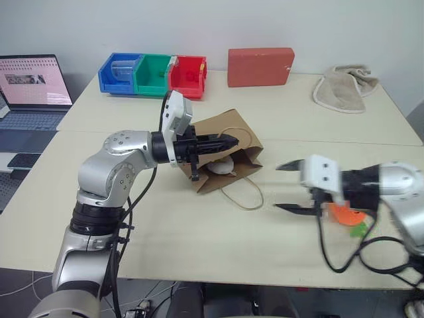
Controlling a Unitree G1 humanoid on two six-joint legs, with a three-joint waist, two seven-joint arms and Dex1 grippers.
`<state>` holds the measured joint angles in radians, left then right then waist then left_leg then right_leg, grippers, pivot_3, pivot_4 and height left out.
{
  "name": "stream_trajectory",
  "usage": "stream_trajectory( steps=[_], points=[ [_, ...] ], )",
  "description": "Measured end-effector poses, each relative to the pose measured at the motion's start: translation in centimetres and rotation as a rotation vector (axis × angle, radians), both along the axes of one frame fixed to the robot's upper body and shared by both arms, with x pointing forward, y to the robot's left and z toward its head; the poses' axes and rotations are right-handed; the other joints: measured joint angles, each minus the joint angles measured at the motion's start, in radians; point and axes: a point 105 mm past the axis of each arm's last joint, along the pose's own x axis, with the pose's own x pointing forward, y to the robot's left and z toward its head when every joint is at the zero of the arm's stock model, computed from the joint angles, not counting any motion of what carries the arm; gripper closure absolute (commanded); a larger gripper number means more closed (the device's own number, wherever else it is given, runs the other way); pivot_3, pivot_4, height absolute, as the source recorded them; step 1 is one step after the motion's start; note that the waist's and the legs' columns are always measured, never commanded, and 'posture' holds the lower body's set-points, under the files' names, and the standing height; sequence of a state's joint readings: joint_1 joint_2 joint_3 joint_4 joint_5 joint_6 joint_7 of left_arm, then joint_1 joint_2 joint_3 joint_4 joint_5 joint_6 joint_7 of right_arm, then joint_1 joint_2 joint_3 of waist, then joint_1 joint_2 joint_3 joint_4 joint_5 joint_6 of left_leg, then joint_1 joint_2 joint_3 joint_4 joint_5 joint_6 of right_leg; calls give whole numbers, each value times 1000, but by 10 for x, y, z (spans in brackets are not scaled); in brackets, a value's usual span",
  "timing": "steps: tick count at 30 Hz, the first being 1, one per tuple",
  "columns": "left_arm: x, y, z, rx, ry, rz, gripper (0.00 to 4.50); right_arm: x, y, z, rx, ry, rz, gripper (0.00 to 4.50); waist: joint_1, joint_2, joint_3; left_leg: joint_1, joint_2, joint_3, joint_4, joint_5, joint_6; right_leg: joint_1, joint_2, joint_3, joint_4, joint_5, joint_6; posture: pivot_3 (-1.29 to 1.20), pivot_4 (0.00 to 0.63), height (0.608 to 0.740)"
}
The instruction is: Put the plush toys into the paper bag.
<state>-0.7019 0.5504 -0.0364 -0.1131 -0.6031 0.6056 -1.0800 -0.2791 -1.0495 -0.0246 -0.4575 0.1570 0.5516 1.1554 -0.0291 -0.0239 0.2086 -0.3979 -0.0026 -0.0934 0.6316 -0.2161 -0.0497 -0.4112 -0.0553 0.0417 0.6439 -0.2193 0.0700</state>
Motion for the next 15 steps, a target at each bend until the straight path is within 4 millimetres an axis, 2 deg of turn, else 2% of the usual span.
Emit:
stream_trajectory(
  steps=[2, 5, 8, 11, 14, 15],
  points=[
    [0, 0, 0, 0, -2, -1, 4500, -4, -24, -11, -71, 36, -53, 41, -1, 0, 0, 1, 0, 1, 0, 0, 0, 0, 0, 0, 0, 0, 0, 0, 150, 740],
    [1, -1, -1, 1, 1, -1, 4500, -8, -45, -29, -132, 83, -92, 41, -6, 0, 0, 1, 1, 3, 0, 0, 0, 0, 0, 2, 1, 0, 0, 0, 150, 740],
    [1, 0, -1, 6, -1, 2, 4500, -7, -74, -37, -245, 84, -151, 41, -5, 0, 0, 1, 0, 4, 0, 0, 0, 0, 0, 3, 0, 0, 1, 0, 150, 740],
    [1, 1, -1, 10, -3, 7, 4500, -6, -85, -40, -286, 80, -172, 41, -5, 0, 0, 1, 0, 4, 0, 0, 0, 0, 0, 3, 0, 0, 1, 0, 150, 740],
    [1, 1, -1, 12, -4, 9, 4500, -3, -89, -41, -303, 63, -182, 582, -5, 0, 0, 1, 0, 4, 0, 0, 0, 0, 0, 3, 0, 1, 1, 0, 150, 740],
    [1, 2, -1, 13, -5, 10, 4500, -1, -91, -41, -313, 56, -185, 954, -5, 0, 0, 1, 0, 4, 0, 0, 0, 0, 0, 3, 0, 1, 1, 0, 150, 740]
  ],
)
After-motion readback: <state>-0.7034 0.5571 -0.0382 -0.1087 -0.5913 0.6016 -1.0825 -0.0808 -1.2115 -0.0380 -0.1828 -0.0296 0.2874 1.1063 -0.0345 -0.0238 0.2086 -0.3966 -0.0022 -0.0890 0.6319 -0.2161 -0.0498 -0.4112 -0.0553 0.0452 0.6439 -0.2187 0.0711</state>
